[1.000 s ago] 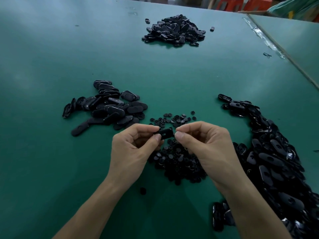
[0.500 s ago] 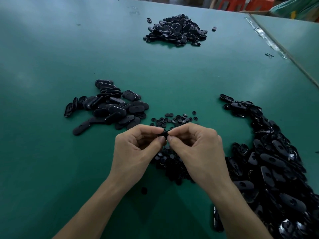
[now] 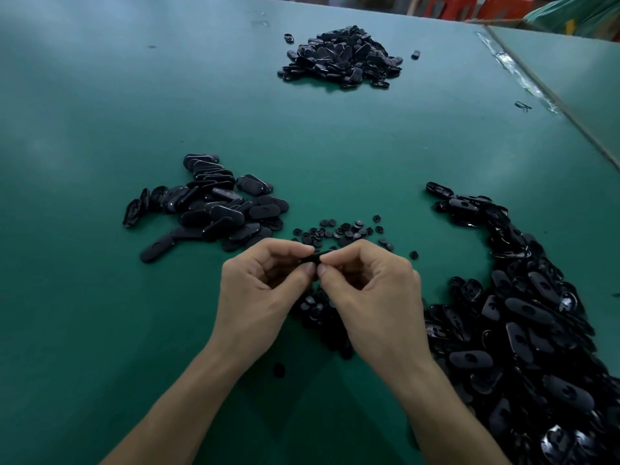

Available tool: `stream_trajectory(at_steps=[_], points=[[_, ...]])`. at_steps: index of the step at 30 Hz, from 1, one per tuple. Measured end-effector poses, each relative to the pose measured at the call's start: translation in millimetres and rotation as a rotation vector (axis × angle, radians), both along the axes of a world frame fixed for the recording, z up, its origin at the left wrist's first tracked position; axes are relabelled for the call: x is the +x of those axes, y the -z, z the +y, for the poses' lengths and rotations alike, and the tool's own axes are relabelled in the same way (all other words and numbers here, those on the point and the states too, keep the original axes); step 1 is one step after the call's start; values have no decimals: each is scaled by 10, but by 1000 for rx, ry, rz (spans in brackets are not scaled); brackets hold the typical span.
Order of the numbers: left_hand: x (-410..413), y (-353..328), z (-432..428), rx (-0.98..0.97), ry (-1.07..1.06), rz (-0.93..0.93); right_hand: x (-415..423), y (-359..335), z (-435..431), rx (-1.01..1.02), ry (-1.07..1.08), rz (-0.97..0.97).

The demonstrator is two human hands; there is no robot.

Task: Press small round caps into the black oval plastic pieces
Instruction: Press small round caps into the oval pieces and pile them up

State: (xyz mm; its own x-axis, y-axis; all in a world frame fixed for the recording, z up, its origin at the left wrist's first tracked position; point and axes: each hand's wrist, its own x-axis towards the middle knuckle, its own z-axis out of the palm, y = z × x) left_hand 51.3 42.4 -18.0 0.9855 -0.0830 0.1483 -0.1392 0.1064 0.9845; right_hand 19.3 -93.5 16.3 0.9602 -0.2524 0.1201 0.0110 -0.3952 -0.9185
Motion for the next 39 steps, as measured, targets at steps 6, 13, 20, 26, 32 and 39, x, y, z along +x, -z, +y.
stream_trajectory(at_steps=[6, 13, 20, 26, 32, 39], points=[[7, 1, 12, -13, 20, 17, 24, 16, -16, 53, -5, 26], [5, 28, 26, 55, 33, -5, -32, 32, 31, -187, -3, -80], [24, 31, 44, 18, 15, 31, -23, 11, -54, -170, -106, -81], [20, 11, 44, 6, 85, 60, 72, -60, -239, -105, -177, 57], [27, -15, 55, -34, 140, 93, 131, -119, -349, -62, -296, 154], [22, -2, 55, 3, 146, 104, 153, -91, -332, -95, -268, 187]])
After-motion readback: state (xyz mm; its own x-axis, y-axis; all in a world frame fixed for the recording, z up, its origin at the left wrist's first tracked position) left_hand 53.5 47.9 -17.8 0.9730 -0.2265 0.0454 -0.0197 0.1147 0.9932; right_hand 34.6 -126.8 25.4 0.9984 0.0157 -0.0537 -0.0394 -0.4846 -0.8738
